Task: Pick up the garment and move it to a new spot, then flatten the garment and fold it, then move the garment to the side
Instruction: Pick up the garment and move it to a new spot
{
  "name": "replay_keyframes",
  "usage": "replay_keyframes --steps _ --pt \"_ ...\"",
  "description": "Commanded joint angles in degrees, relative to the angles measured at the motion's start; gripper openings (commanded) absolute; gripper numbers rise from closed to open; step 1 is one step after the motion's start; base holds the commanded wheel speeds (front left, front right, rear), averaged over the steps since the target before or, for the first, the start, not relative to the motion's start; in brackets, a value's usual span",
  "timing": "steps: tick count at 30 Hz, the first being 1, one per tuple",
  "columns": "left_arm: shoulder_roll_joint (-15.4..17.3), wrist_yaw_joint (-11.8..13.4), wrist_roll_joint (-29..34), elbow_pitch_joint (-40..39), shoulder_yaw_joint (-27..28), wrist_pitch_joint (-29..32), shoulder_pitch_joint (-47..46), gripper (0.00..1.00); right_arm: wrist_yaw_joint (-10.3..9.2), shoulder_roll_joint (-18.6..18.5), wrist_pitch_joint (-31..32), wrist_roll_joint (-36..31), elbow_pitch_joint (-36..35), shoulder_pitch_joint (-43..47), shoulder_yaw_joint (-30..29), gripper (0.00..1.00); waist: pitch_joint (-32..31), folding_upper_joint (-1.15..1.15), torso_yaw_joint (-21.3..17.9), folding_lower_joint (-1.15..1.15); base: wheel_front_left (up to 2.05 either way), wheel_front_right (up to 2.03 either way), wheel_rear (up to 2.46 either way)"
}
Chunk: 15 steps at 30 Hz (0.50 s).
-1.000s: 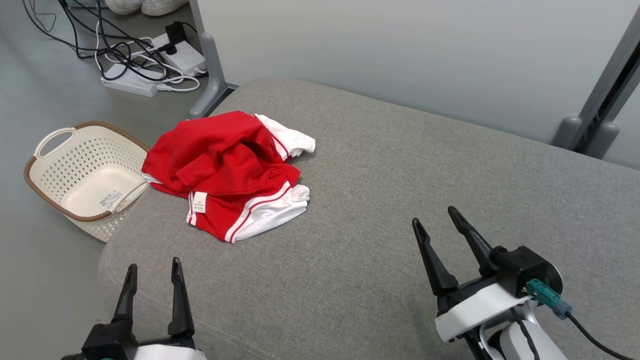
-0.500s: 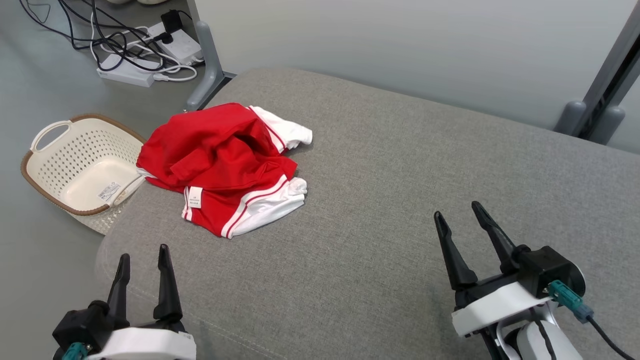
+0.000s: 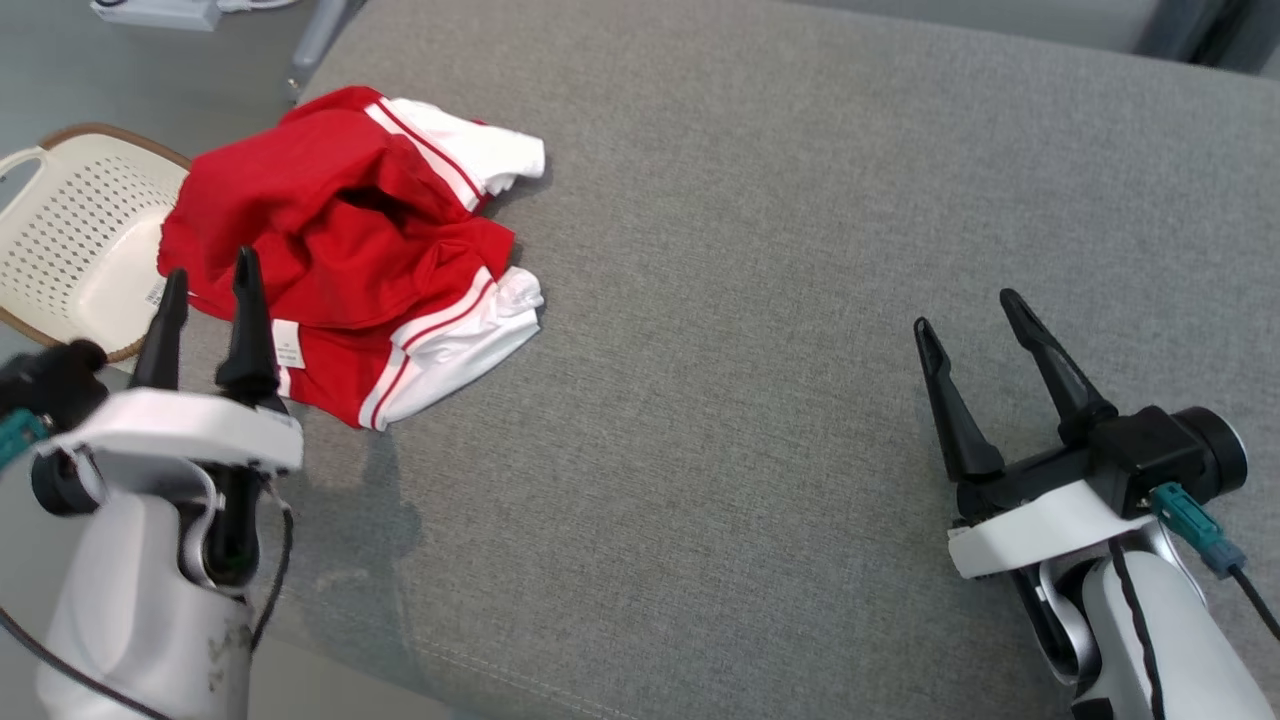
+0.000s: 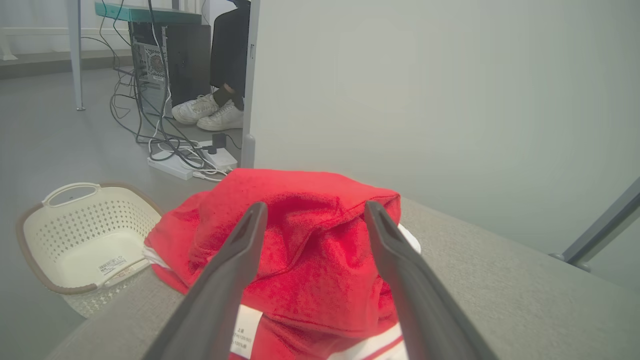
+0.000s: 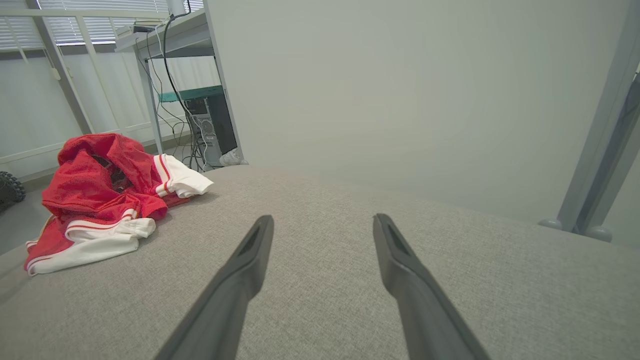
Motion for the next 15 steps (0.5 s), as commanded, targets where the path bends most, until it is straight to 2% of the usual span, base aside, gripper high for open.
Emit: replay_keyframes --steps 1,4,6,7,8,11,15 --pt "1.6 -0.7 -1.1 2.3 -0.2 2.2 -4.2 1.0 0.01 -0.5 -0.1 0.4 -0.7 -1.6 -0.2 1.0 5.1 0.0 -2.3 0.0 0.0 0.0 0.0" --pt "4.5 -1.2 -1.4 6.1 -1.5 5.6 -10.2 1.0 0.0 -1.4 -0.1 0.1 -1.2 -2.5 -0.3 1.0 7.4 0.0 -3.1 0.0 0.0 0.0 0.0" --pt "5.2 -1.2 -1.6 7.5 -2.0 6.9 -11.9 1.0 0.0 -1.6 -0.1 0.0 -1.3 -2.7 -0.2 1.0 8.0 0.0 -3.3 0.0 0.0 0.0 0.0" --pt "6.4 -1.3 -2.2 10.7 -2.4 10.1 -14.7 1.0 0.0 -1.9 -0.1 -0.2 -1.4 -3.2 0.1 1.0 9.0 0.0 -3.9 0.0 0.0 0.0 0.0" --pt "6.4 -1.3 -2.2 10.7 -2.4 10.1 -14.7 1.0 0.0 -1.9 -0.1 -0.2 -1.4 -3.2 0.1 1.0 9.0 0.0 -3.9 0.0 0.0 0.0 0.0" --pt "7.7 -1.6 -3.6 15.2 -3.4 15.9 -18.4 1.0 0.0 -2.1 -0.1 -0.6 -1.6 -3.9 0.4 1.0 10.3 0.0 -4.9 0.0 0.0 0.0 0.0" --pt "10.2 -1.7 -2.6 19.0 -4.7 17.9 -21.3 1.0 0.0 -2.0 -0.1 -0.7 -1.6 -4.0 0.6 1.0 11.5 0.0 -6.1 0.0 0.0 0.0 0.0"
